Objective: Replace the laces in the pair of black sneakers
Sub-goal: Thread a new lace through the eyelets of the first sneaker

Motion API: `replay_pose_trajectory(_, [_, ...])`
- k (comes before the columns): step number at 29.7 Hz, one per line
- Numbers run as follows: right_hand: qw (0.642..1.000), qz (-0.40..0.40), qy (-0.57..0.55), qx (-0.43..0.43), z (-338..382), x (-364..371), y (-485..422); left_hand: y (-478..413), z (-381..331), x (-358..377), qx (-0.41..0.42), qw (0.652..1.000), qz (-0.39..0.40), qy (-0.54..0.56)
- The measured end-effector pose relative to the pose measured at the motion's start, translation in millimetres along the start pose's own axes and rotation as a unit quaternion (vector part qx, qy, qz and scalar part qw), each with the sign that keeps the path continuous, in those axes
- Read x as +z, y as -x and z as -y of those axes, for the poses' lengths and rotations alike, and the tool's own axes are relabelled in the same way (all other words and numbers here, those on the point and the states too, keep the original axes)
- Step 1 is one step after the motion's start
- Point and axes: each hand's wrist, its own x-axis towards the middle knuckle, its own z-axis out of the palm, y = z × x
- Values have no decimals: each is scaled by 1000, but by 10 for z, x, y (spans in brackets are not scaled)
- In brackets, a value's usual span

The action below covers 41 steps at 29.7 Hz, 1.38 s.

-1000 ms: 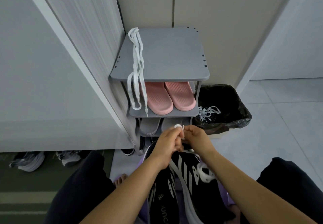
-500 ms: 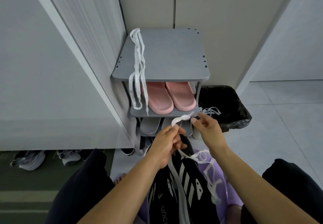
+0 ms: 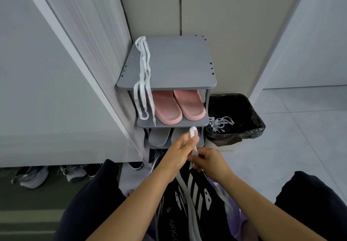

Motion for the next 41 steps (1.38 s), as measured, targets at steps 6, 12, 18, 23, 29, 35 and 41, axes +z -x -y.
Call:
replay_pose_trajectory(6, [997,-29,-70,-11,115,-77,47,131,405,-62,28,982,74,-170])
replay_pose_trajectory(12, [980,-17,-192,-49,469,-71,88,16,629,8,62,954,104,-276])
replay_pose_trajectory(18, [929,-15,-354,-110,890,-253,47,-90,717,-72,53,923,123,-360])
replay_pose_trajectory(23, [912,-88,-396,-53,778,-503,-84,-70,613,-196,23,952,104,-287])
replay_pose_trajectory(29, [948,-64,-310,24,583,-432,-48,-41,504,-135,66,941,15,-332])
replay_pose_trajectory(35, [913,-45,-405,-1,663,-439,-54,-108,378,110,55,963,68,-254])
replay_pose_trajectory(41, [899,-42,-436,-3,658,-477,-96,-176,173,-16,3,985,101,-139])
